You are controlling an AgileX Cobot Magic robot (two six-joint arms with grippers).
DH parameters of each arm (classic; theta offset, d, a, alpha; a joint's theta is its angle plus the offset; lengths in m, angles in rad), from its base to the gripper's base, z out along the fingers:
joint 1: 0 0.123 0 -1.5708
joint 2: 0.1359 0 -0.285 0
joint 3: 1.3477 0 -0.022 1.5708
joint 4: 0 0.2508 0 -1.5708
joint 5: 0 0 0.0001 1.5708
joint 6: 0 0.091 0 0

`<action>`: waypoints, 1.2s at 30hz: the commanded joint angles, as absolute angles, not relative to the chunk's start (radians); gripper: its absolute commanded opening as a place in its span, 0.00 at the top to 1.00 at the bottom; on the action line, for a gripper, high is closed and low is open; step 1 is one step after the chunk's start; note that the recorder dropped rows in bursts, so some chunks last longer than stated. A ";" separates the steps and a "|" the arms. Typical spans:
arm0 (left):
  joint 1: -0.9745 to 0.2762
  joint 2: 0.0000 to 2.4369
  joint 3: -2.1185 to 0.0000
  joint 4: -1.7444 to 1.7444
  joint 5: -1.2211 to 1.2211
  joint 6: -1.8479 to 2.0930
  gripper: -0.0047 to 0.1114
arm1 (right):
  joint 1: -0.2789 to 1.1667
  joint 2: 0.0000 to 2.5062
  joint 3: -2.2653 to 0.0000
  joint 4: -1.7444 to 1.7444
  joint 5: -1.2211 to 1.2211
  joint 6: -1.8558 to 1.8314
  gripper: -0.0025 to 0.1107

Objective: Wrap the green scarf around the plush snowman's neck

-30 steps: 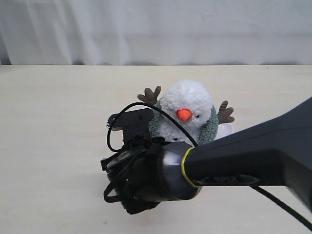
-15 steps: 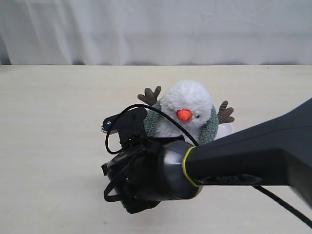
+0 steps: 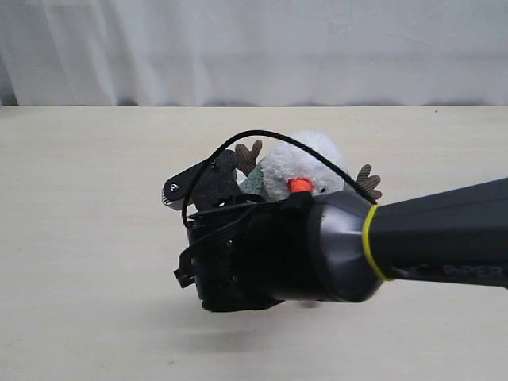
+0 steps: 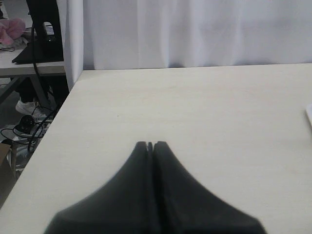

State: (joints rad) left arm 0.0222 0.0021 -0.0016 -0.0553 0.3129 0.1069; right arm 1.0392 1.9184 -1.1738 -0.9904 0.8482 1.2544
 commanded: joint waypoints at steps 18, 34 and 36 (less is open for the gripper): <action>0.024 0.000 0.000 -0.053 0.306 0.100 0.96 | 1.033 1.931 -1.112 -0.830 1.029 1.007 0.94; 0.024 0.000 0.000 -0.053 0.306 0.100 0.96 | 1.033 1.960 -1.110 -0.850 0.963 1.043 0.94; 0.024 0.000 0.000 -0.053 0.306 0.100 0.96 | 1.033 1.960 -1.110 -0.845 0.942 1.045 0.90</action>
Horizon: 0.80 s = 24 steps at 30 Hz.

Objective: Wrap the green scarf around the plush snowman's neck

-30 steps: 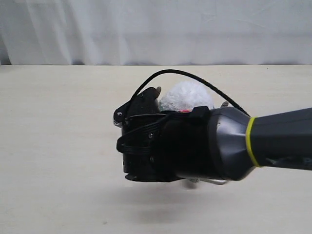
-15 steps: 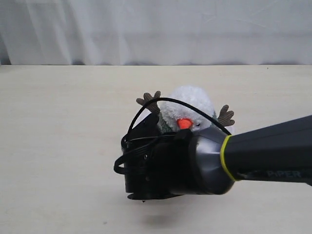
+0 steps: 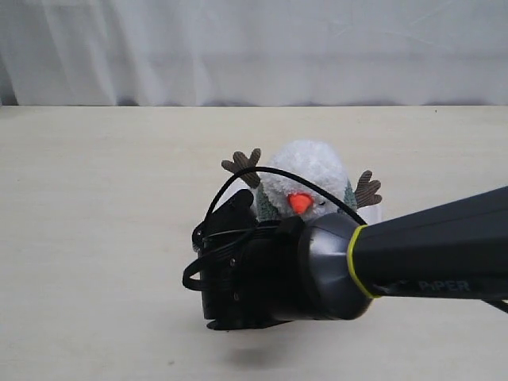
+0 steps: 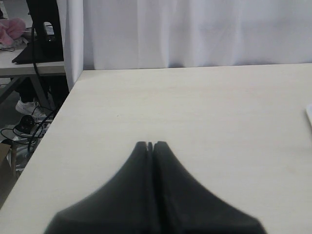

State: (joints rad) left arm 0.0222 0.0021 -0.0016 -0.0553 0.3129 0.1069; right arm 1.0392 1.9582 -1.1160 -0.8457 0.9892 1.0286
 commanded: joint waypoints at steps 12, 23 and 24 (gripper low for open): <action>0.024 0.000 0.000 -0.053 0.306 0.100 0.96 | 1.074 1.917 -1.112 -0.731 1.025 1.016 0.45; 0.024 0.000 0.000 -0.053 0.306 0.100 0.96 | 1.172 1.748 -0.967 -0.935 1.189 1.454 0.45; 0.024 0.000 0.000 -0.053 0.306 0.100 0.96 | 1.160 1.729 -0.933 -0.935 1.129 1.483 0.45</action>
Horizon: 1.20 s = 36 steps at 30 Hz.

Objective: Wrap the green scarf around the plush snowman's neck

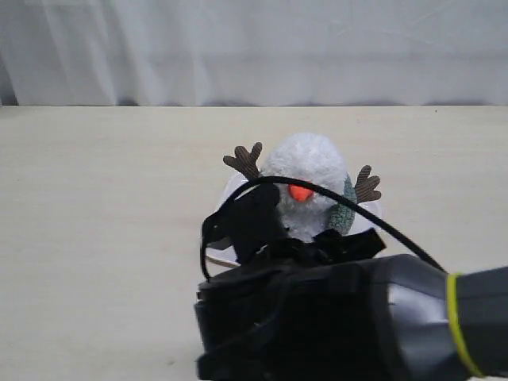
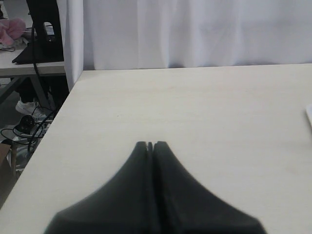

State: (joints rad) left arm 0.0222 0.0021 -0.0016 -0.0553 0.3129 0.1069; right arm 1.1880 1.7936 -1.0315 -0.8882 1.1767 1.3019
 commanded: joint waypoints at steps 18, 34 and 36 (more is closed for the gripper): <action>0.024 0.000 0.000 -0.053 0.306 0.100 0.96 | 0.942 1.638 -0.710 -1.167 0.552 1.872 0.45; 0.024 0.000 0.000 -0.053 0.306 0.100 0.96 | 0.815 1.682 -0.709 -1.170 0.378 1.905 0.45; 0.024 0.000 0.000 -0.053 0.306 0.100 0.96 | 0.815 1.706 -0.709 -1.179 0.346 1.905 0.45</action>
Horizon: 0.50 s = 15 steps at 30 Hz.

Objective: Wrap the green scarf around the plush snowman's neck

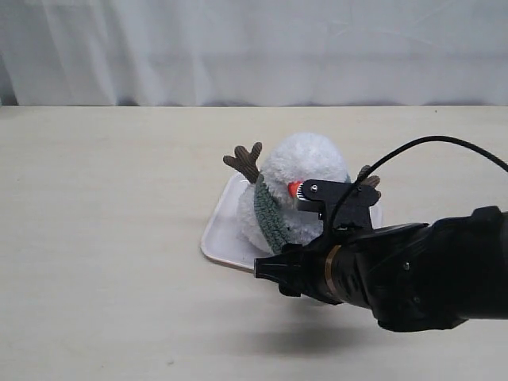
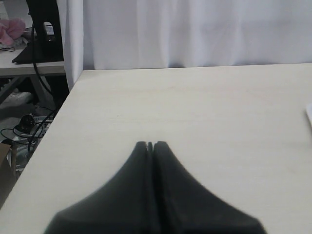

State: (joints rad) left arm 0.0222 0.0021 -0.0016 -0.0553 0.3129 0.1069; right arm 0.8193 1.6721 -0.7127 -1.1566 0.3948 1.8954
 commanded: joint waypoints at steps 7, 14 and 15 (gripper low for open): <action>0.024 0.000 0.000 -0.053 0.306 0.100 0.96 | 0.815 1.760 -0.733 -1.289 0.405 1.976 0.46; 0.024 0.000 0.000 -0.053 0.306 0.100 0.96 | 0.817 1.790 -0.733 -1.376 0.364 2.000 0.94; 0.024 0.000 0.000 -0.053 0.306 0.100 0.96 | 0.817 1.783 -0.733 -1.376 0.344 2.000 0.94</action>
State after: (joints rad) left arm 0.0222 0.0021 -0.0016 -0.0553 0.3129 0.1069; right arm 0.8193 1.7906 -0.7311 -1.3584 0.3672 1.9991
